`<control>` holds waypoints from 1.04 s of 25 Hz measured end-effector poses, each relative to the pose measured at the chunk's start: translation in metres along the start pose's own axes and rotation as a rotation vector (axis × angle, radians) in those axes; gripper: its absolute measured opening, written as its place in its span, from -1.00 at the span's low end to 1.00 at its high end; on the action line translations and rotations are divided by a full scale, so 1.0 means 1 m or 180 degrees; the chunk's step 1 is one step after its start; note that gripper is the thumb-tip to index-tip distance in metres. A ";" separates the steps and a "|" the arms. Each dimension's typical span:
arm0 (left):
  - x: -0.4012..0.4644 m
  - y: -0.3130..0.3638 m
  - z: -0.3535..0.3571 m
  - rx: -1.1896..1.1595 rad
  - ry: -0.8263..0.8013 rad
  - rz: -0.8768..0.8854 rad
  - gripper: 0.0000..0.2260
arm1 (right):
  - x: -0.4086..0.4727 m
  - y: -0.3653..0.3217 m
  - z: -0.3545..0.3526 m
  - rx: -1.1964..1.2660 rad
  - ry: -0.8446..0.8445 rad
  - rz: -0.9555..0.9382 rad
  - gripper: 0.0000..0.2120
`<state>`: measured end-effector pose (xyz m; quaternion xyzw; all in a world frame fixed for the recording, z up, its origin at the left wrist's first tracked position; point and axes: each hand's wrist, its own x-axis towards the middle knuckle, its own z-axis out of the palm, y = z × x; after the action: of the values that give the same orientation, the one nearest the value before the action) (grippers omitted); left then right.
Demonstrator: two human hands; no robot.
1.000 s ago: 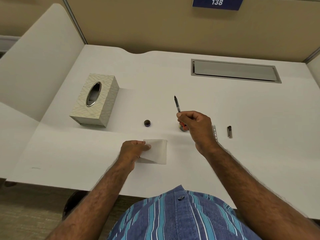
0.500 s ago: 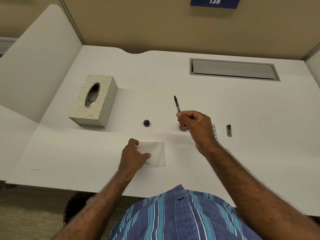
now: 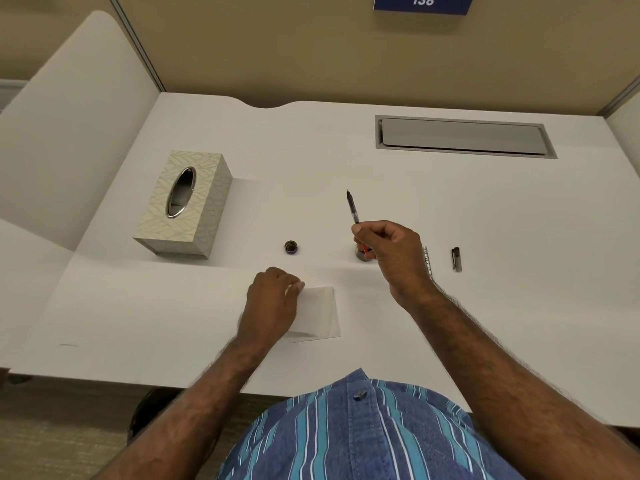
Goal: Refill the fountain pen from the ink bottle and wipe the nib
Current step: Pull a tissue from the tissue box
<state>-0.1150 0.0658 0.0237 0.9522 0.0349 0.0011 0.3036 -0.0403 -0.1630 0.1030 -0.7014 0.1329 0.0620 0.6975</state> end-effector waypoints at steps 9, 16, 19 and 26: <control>0.021 0.003 0.005 0.0578 -0.0903 0.0280 -0.68 | 0.000 0.000 -0.001 0.0050 0.0026 0.0037 -0.92; 0.025 0.010 0.003 0.0753 -0.1106 0.0002 -0.52 | 0.000 0.000 -0.003 0.0038 0.0063 0.0058 -0.90; 0.031 0.014 0.001 0.0848 -0.1319 -0.0137 -0.57 | 0.001 -0.002 -0.003 0.0023 0.0060 0.0050 -0.90; 0.037 0.013 -0.002 -0.0001 -0.1681 -0.0396 -0.73 | 0.000 -0.008 -0.008 -0.0016 0.0110 0.0004 -0.86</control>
<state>-0.0777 0.0586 0.0324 0.9154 0.0129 -0.2660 0.3019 -0.0384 -0.1709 0.1110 -0.7041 0.1452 0.0506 0.6932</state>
